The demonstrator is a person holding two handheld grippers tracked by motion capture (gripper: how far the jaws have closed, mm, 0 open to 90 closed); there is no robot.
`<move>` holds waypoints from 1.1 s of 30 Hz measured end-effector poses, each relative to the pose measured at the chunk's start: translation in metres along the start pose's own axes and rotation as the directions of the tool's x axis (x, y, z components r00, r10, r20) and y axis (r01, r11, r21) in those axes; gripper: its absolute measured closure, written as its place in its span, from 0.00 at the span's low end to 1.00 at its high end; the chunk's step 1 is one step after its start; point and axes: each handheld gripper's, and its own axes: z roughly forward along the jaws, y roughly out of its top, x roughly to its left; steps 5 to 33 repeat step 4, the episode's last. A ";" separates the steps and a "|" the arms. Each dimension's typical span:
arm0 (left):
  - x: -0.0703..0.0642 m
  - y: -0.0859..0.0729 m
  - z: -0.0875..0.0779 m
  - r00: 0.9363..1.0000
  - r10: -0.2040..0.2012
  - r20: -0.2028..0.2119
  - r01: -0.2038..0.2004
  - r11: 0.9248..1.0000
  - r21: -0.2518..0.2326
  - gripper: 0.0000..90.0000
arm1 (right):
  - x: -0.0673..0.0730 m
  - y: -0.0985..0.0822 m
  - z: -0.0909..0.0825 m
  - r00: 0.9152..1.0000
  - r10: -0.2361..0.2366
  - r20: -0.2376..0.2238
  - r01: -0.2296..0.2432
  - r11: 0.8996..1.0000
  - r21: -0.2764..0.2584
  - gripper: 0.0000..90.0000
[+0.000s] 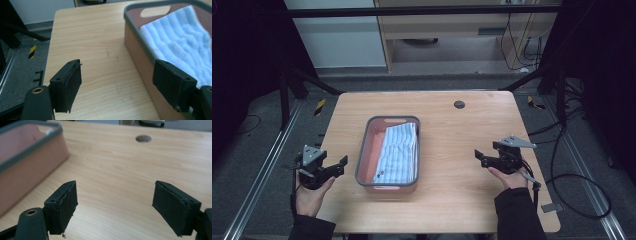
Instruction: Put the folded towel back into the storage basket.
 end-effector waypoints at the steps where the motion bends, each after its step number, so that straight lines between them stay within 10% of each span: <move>1: 0.000 0.000 0.000 1.000 0.000 0.000 0.000 1.000 0.000 0.26 | -0.002 -0.004 -0.003 1.000 0.005 0.007 -0.005 1.000 0.003 0.22; 33: 0.005 -0.006 0.004 1.000 -0.004 -0.010 0.004 1.000 0.018 0.26 | -0.007 -0.012 -0.006 1.000 0.006 0.010 -0.006 1.000 0.011 0.22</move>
